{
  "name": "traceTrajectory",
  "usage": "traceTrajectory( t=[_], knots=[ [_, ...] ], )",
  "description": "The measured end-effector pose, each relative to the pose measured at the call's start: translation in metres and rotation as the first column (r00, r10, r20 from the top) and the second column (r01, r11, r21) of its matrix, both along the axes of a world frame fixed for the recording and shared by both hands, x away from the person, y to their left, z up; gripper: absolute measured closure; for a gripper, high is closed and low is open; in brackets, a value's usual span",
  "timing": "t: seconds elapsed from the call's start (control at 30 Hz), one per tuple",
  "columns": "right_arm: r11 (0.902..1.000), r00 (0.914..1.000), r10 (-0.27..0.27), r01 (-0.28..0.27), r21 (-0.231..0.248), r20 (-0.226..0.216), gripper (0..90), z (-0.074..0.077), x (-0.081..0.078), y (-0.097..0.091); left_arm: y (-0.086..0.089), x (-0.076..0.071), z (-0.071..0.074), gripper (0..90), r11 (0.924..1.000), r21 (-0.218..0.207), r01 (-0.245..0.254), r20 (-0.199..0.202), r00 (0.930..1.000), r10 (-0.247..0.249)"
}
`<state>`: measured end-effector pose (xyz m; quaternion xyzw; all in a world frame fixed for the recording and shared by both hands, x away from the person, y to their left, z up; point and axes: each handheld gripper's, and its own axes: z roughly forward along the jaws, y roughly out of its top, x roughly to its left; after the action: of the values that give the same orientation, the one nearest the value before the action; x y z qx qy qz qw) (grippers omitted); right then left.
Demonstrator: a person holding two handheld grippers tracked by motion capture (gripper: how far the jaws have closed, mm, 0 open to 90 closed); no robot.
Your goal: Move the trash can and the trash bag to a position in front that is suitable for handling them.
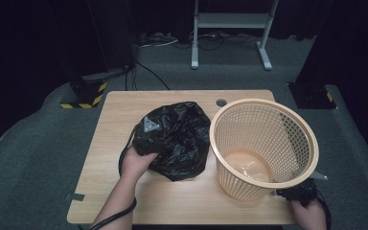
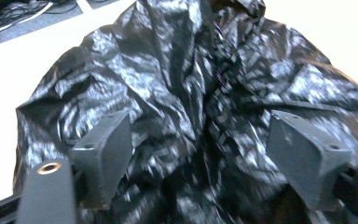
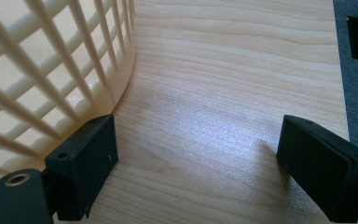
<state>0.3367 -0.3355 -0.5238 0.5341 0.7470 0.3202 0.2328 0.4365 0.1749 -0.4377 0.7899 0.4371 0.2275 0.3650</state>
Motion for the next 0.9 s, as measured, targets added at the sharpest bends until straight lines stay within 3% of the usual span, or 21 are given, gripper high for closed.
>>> traceTrajectory(
  t=[0.17,0.23,0.27,0.43,0.63,0.9],
  knots=[
    [1.0000,1.0000,0.000,0.000,0.000,0.000,12.2,0.000,0.000,0.000,-0.011,0.016,-0.001,34.2,0.9998,0.019,0.001,-0.013,0.9999,-0.001],
    [1.0000,1.0000,0.000,0.000,0.000,0.000,12.2,0.000,0.000,0.000,-0.015,0.022,-0.005,36.1,0.9998,0.016,0.009,-0.038,0.9992,-0.008],
    [1.0000,1.0000,0.000,0.000,0.000,0.000,12.2,0.000,0.000,0.000,-0.018,0.026,-0.009,42.0,0.9995,0.021,0.022,-0.061,0.9979,-0.021],
    [1.0000,1.0000,0.000,0.000,0.000,0.000,12.2,0.000,0.000,0.000,-0.023,0.029,-0.020,49.8,0.9989,0.040,0.022,-0.102,0.9946,-0.018],
    [1.0000,1.0000,0.000,0.000,0.000,0.000,12.2,0.000,0.000,0.000,-0.022,0.021,-0.033,58.9,0.9982,0.059,0.010,-0.138,0.9904,-0.002],
    [1.0000,1.0000,0.000,0.000,0.000,0.000,12.2,0.000,0.000,0.000,-0.013,-0.004,-0.040,61.5,0.9981,0.047,-0.040,-0.121,0.9917,0.045]
  ],
)
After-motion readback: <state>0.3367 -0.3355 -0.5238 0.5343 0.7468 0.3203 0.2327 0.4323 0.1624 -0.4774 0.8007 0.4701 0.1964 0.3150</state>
